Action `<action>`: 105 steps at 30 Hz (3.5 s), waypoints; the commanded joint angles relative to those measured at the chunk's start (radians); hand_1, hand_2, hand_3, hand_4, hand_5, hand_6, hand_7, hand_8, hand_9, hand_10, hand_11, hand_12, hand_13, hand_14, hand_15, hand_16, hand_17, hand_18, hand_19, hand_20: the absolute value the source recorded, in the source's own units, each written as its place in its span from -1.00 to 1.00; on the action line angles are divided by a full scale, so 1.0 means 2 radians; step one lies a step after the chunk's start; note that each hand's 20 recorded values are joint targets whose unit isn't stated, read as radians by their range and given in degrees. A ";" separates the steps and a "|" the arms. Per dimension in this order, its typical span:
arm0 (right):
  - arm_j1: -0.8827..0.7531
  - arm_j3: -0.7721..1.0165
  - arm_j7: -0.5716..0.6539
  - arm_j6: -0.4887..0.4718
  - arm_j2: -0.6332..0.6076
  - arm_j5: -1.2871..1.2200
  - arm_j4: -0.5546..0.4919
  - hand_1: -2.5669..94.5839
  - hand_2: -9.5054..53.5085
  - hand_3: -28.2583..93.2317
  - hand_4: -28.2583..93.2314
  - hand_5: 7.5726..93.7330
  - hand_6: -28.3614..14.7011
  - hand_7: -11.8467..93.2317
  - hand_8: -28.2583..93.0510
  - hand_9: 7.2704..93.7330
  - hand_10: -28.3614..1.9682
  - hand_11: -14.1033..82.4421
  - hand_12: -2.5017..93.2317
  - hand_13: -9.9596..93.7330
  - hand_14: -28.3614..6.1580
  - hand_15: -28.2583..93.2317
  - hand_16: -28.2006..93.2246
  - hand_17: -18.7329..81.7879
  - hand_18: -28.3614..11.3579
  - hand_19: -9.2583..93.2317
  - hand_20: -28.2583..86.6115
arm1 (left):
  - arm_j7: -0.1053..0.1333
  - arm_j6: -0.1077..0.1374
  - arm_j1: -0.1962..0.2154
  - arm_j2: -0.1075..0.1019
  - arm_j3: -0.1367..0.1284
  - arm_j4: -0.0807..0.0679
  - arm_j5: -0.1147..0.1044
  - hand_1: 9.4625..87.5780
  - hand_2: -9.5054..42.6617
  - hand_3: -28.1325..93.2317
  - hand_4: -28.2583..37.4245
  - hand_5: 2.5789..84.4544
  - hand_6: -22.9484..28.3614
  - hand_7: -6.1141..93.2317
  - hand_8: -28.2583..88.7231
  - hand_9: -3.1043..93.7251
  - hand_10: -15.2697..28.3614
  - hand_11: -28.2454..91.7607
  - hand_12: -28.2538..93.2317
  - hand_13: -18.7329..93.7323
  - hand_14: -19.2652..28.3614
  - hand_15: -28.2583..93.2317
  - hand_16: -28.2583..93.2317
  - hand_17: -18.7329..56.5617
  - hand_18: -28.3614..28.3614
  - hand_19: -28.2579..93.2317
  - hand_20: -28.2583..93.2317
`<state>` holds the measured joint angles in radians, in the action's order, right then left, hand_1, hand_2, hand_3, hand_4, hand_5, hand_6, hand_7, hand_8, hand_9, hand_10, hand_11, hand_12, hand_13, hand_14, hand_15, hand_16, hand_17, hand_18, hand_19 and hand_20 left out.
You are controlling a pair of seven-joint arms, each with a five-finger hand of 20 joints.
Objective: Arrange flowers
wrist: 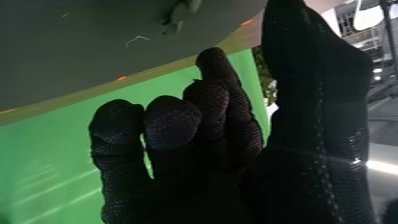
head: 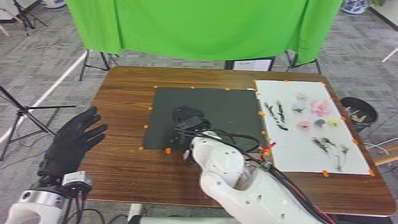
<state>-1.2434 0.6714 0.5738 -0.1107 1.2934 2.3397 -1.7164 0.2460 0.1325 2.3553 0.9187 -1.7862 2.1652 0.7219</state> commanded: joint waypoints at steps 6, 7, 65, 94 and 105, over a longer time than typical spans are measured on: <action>0.016 -0.001 -0.012 -0.003 0.002 0.035 0.052 0.57 -0.87 -1.00 0.77 0.07 0.03 -0.24 -0.71 0.17 -0.01 0.55 0.54 0.34 -0.12 0.93 0.10 -0.01 -0.72 1.00 0.51 | -0.006 -0.004 0.001 0.005 0.003 -0.004 0.001 -0.56 -0.87 0.64 -0.89 -0.35 0.00 -0.45 -0.70 -0.48 0.19 -0.22 -0.22 -0.33 0.46 -0.04 -0.52 -0.74 0.82 0.13 -0.39; 0.015 -0.001 -0.012 -0.004 0.002 0.035 0.053 0.57 -0.87 -1.00 0.76 0.07 0.03 -0.24 -0.71 0.18 -0.01 0.56 0.54 0.34 -0.12 0.93 0.10 -0.01 -0.72 1.00 0.51 | -0.006 -0.003 0.002 0.005 0.003 -0.003 0.001 -0.56 -0.87 0.64 -0.88 -0.35 0.00 -0.45 -0.70 -0.48 0.19 -0.22 -0.22 -0.33 0.46 -0.04 -0.52 -0.74 0.82 0.13 -0.39; -0.238 0.389 0.077 0.003 -0.310 -0.032 -0.198 -0.51 -1.00 0.79 -1.00 0.17 0.04 -0.28 -0.70 0.23 -0.09 0.55 0.02 0.39 -0.03 0.93 0.06 0.03 -0.71 1.00 0.52 | -0.005 -0.007 0.024 0.022 -0.013 0.002 0.005 -0.53 -0.81 0.60 -0.83 -0.38 0.01 -0.45 -0.70 -0.51 0.18 -0.20 -0.22 -0.35 0.45 -0.04 -0.51 -0.75 0.81 0.12 -0.37; -0.369 0.498 0.190 -0.174 -0.304 -0.114 -0.188 -0.61 -1.00 0.73 -1.00 0.22 -0.03 -0.35 -0.66 0.24 -0.15 0.50 0.01 0.37 -0.12 0.89 0.06 0.01 -0.80 0.99 0.46 | -0.010 -0.010 0.016 0.025 -0.007 -0.001 0.008 -0.53 -0.82 0.60 -0.83 -0.36 0.02 -0.46 -0.69 -0.50 0.19 -0.21 -0.23 -0.34 0.47 -0.04 -0.51 -0.74 0.83 0.13 -0.38; -0.377 0.471 0.150 -0.120 -0.301 -0.078 -0.170 -0.46 -1.00 0.80 -1.00 0.37 0.17 -0.25 -0.71 0.42 0.00 0.50 0.01 0.48 0.00 0.86 0.07 0.09 -0.75 1.00 0.47 | -0.010 -0.007 0.015 0.028 -0.004 -0.002 0.006 -0.53 -0.81 0.60 -0.83 -0.36 0.02 -0.47 -0.69 -0.50 0.19 -0.21 -0.22 -0.34 0.47 -0.04 -0.51 -0.74 0.83 0.13 -0.38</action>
<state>-1.9890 1.6537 0.9000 -0.3929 0.6878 2.1369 -2.0794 0.2344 0.1194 2.3851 0.9653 -1.8017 2.1633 0.7334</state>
